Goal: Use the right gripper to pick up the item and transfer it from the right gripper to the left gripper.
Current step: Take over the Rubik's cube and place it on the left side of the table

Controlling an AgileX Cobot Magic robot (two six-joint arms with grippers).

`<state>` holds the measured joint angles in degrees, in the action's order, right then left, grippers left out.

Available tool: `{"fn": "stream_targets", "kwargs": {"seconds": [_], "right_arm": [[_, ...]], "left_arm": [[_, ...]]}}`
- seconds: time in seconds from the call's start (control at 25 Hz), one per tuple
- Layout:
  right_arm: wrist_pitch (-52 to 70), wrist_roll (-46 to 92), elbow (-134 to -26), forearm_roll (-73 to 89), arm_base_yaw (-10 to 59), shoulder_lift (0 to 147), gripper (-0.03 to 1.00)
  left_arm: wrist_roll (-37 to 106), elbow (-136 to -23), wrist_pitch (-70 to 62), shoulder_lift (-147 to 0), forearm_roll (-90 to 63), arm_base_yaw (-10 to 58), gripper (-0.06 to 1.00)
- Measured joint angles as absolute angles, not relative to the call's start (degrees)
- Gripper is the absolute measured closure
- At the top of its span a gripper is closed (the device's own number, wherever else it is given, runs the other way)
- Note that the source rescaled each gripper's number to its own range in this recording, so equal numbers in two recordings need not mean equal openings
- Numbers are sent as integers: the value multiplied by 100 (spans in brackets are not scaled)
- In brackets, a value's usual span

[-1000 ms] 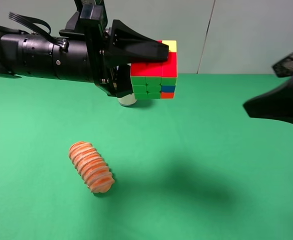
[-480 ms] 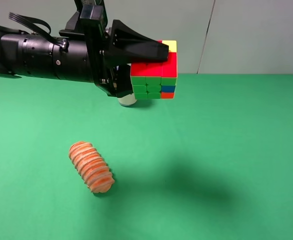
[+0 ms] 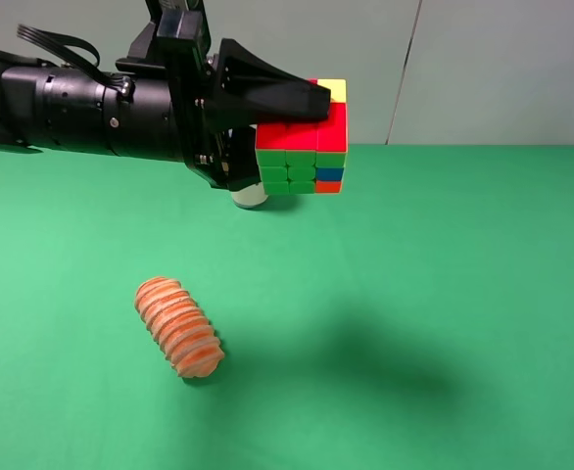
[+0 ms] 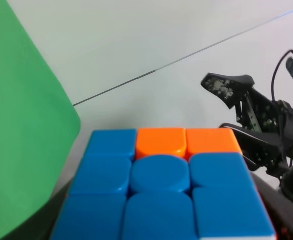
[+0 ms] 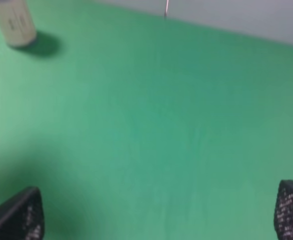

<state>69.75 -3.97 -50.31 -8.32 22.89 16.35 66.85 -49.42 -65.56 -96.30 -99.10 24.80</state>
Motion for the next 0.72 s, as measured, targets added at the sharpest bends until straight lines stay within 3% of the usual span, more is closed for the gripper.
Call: {"fn": "stream_targets", "kwargs": {"seconds": [0.4, 0.72], "right_arm": [[6478, -397, -3632, -464, 2289, 307, -3], [6095, -355, -2956, -297, 2289, 136, -3]], "left_arm": [[6699, -4942, -6572, -9630, -9910, 2480, 94], [6845, -4942, -6576, -9630, -9910, 2480, 94]]}}
